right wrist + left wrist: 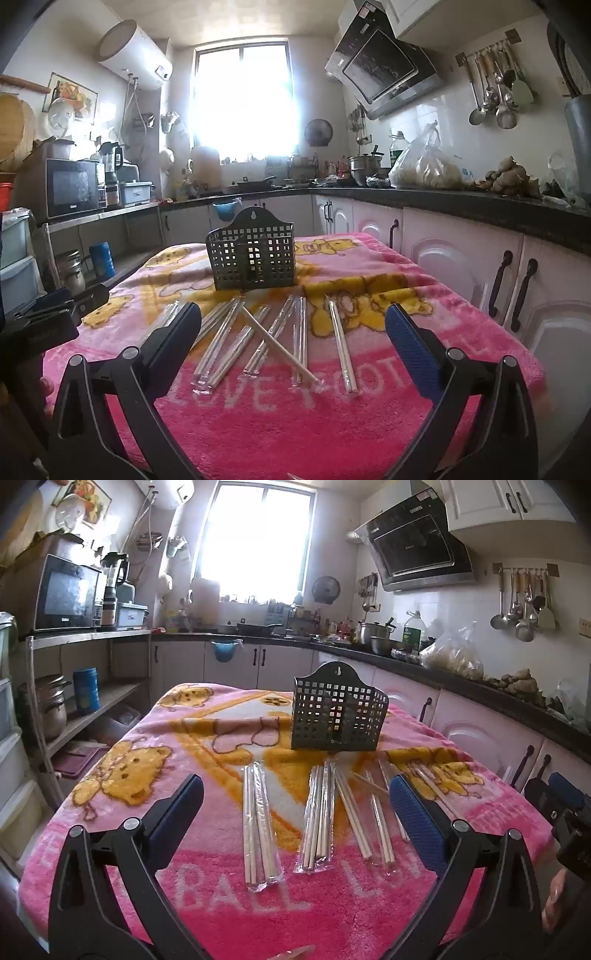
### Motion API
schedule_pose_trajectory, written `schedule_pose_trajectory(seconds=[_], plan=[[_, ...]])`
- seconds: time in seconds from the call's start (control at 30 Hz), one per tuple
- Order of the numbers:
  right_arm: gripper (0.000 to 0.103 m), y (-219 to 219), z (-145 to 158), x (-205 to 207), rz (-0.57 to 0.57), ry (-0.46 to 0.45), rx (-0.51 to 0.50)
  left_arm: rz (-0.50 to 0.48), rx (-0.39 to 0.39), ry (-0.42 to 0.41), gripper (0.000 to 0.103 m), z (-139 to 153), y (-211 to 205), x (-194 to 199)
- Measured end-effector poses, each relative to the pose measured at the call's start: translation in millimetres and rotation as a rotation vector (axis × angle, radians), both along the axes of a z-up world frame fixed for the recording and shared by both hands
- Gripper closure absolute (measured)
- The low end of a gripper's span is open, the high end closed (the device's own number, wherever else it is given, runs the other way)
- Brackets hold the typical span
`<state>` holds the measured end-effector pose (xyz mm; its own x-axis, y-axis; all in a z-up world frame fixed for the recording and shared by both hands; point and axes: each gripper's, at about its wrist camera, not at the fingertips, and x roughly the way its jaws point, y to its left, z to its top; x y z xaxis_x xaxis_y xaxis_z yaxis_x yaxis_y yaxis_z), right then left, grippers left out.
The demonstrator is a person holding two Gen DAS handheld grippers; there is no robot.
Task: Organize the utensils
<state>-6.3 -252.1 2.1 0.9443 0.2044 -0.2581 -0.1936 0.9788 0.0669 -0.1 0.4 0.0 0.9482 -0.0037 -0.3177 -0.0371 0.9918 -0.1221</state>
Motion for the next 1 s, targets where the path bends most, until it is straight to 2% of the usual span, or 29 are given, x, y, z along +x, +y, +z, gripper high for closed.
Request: schedule_pose_trajectory(seconds=[1.0], plan=[[0.006, 3.6, 7.7, -3.7, 0.014, -0.002, 0.000, -0.019, 0.016, 0.002, 0.011, 6.7, -7.8, -4.1]])
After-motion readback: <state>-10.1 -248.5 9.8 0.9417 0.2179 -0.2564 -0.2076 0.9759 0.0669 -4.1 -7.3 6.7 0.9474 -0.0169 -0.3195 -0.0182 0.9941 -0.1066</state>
